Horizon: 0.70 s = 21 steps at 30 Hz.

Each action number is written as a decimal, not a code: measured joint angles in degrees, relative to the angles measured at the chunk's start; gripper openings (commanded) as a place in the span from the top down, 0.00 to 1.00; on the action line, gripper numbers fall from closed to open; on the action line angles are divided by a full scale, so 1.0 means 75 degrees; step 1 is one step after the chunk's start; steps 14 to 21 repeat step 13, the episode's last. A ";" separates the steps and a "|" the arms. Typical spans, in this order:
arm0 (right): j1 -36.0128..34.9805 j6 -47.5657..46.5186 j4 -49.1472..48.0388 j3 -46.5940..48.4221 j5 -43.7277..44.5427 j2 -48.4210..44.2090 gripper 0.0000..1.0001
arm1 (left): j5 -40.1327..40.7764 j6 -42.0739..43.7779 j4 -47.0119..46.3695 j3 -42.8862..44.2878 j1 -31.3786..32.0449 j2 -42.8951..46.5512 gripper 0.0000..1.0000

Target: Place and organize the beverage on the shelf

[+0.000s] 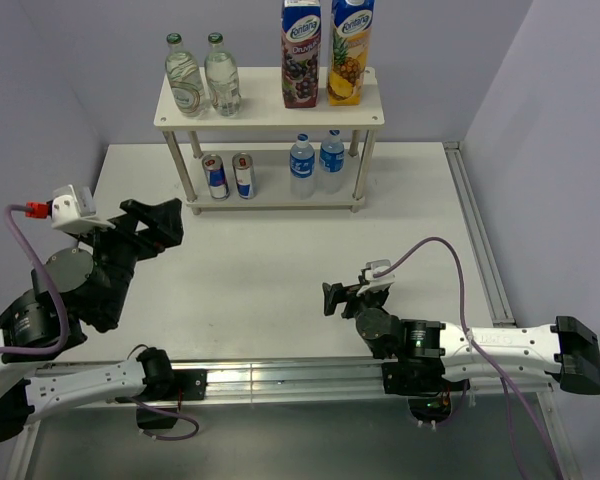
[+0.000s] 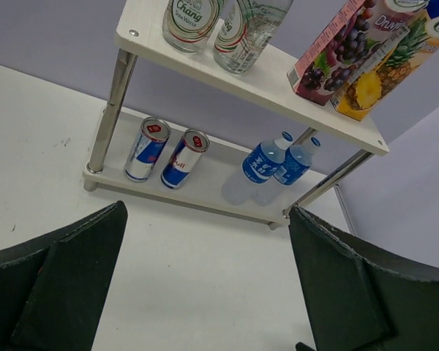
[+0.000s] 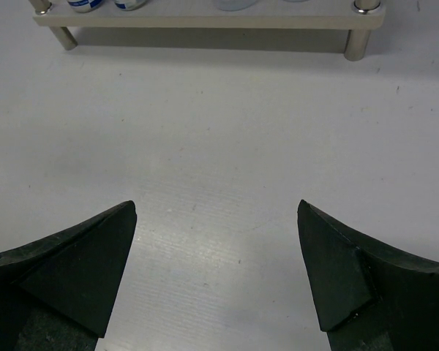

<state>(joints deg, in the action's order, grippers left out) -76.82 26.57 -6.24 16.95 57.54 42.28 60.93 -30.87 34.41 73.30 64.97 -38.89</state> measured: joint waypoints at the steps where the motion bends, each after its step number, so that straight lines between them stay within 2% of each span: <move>1: 0.0000 0.0000 -0.0003 0.0000 0.0003 0.0009 0.03 | 0.0006 0.0041 0.0009 -0.0041 0.0000 0.0035 0.01; 21: 0.0000 0.0000 -0.0003 0.0000 0.0000 0.0009 0.03 | 0.0236 0.0204 0.0128 -0.0117 0.0000 -0.0061 0.00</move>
